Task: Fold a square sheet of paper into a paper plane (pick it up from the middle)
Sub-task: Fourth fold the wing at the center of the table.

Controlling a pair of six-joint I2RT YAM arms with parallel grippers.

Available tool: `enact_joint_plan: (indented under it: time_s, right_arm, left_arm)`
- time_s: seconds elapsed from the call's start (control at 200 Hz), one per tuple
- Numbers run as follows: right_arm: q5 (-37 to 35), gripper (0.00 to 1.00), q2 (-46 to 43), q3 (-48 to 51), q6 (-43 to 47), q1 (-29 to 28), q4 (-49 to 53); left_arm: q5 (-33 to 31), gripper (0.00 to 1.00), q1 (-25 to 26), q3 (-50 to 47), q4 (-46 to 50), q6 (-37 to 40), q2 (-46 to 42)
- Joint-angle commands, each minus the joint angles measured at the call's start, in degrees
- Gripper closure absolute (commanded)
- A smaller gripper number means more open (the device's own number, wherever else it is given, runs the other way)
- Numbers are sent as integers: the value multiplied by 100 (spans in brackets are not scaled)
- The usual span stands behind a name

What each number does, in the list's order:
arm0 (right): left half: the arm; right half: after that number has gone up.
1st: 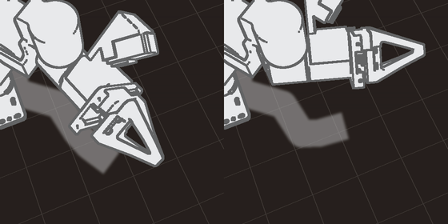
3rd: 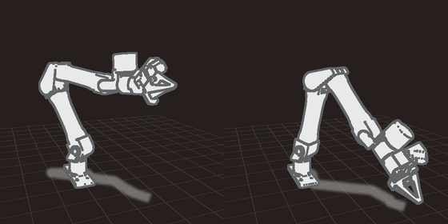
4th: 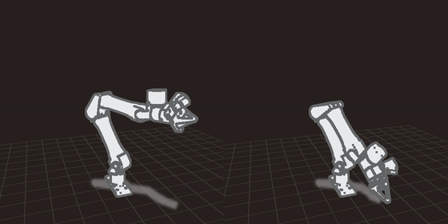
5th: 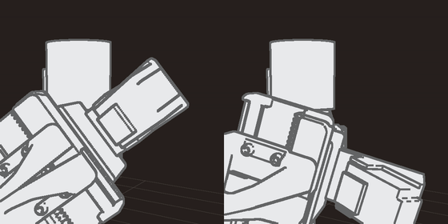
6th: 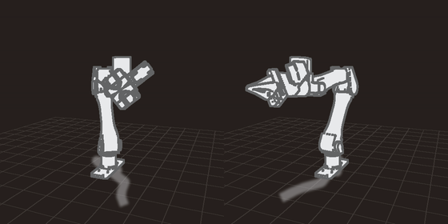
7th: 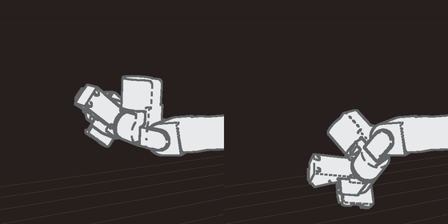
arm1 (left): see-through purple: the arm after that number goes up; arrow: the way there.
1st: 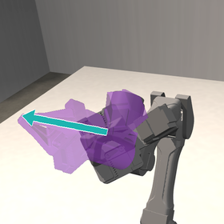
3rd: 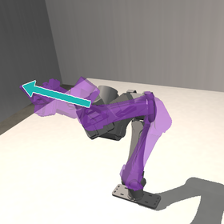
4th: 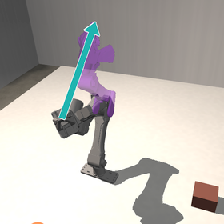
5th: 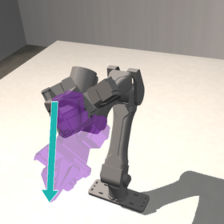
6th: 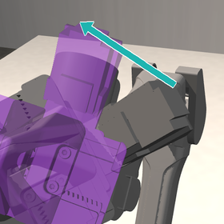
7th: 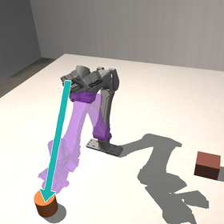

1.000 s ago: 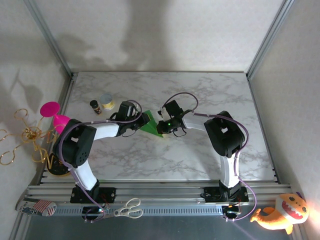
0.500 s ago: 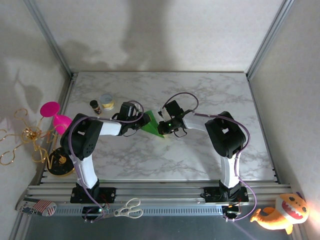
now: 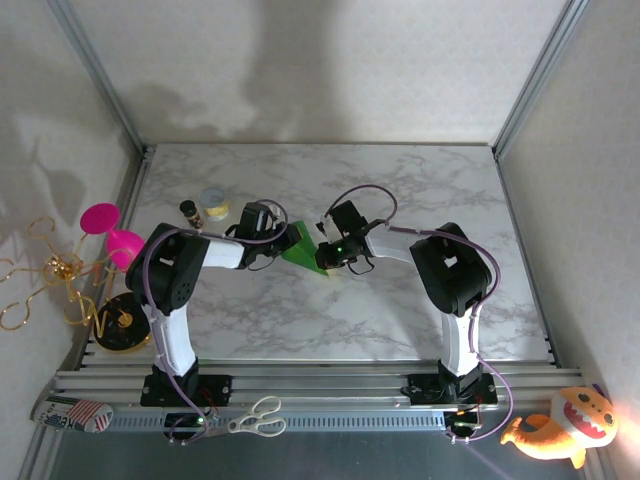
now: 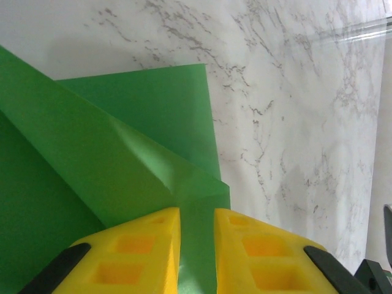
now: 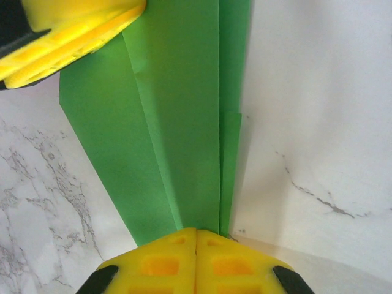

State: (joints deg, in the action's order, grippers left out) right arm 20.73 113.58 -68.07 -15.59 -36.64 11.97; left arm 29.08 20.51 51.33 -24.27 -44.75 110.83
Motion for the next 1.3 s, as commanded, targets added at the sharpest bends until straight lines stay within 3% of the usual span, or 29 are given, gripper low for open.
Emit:
enact_joint_plan:
  time_s: [0.0,0.345,0.611,0.881,1.297]
  right_arm:
    - [-548,91,251,321,122,11,880]
    - [-502,92,131,301,47,17,769]
    - [113,90,-459,-203,-204,34,208]
    - [712,91,152,-696,-187,-36,113]
    - [241,92,647,-731,-178,-38,309]
  left_arm:
    - [-69,79,-56,108,-139,24,112]
    - [-335,80,-53,46,147,34,235]
    - [-636,80,-3,9,771,222,189]
    - [-693,81,67,68,920,213,247]
    - [-586,79,89,214,1004,160,147]
